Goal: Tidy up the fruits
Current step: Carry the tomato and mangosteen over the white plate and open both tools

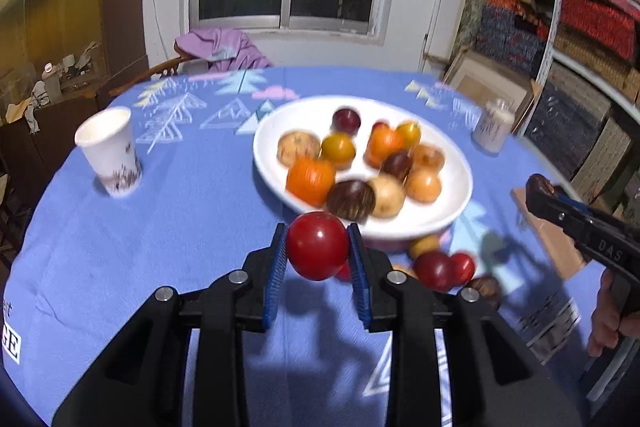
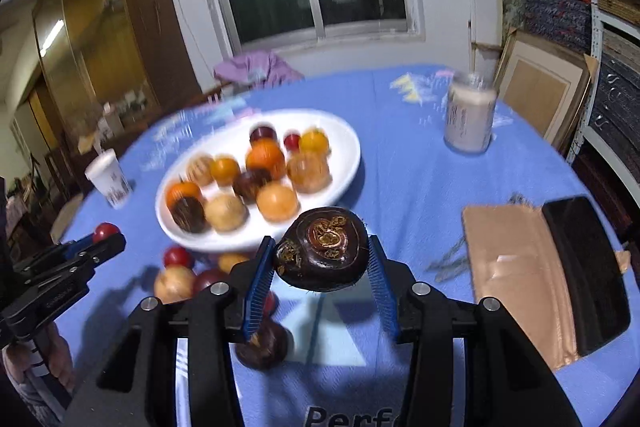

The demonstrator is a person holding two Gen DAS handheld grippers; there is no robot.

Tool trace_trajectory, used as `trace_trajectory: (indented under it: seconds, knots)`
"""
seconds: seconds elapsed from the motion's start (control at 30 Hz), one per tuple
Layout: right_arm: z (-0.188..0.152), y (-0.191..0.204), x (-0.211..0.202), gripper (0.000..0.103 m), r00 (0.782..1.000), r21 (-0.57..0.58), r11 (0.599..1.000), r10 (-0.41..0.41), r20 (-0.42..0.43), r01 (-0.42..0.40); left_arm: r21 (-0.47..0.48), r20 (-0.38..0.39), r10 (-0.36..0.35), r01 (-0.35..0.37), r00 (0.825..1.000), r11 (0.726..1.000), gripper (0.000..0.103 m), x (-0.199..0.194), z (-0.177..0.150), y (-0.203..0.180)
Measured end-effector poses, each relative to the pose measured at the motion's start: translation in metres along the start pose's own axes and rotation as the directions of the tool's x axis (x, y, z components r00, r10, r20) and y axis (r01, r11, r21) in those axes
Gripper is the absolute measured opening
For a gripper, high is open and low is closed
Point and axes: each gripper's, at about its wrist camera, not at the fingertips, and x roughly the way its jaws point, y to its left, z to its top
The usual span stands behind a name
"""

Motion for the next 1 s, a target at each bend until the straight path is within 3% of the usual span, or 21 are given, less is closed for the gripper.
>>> trace_trajectory:
  seconds: [0.2,0.33,0.67,0.93,1.0]
  knots:
    - [0.064,0.015,-0.002,0.047,0.998,-0.015,1.000,0.024,0.066,-0.023,0.011,0.070,0.005,-0.006,0.998,1.000,0.029,0.002,0.065,-0.012]
    - [0.087,0.019,0.028,0.047,0.996,0.036,0.997,0.069,0.058,-0.071,-0.008,0.064,0.004,-0.003,0.998,1.000,0.029,0.034,0.086,-0.015]
    - [0.084,0.027,0.134,0.047,0.993,0.014,0.999,0.044,-0.112,-0.043,-0.064,-0.039,-0.009,0.007,0.999,0.998,0.029,0.131,0.109,0.001]
    - [0.075,0.026,0.154,0.047,0.988,0.003,1.000,0.026,-0.153,-0.026,-0.079,-0.125,-0.037,0.027,0.991,0.997,0.029,0.175,0.101,0.013]
    - [0.073,0.030,0.156,0.047,0.989,-0.021,1.000,0.004,-0.150,-0.008,-0.068,-0.113,-0.026,0.018,0.993,0.998,0.030,0.176,0.099,0.012]
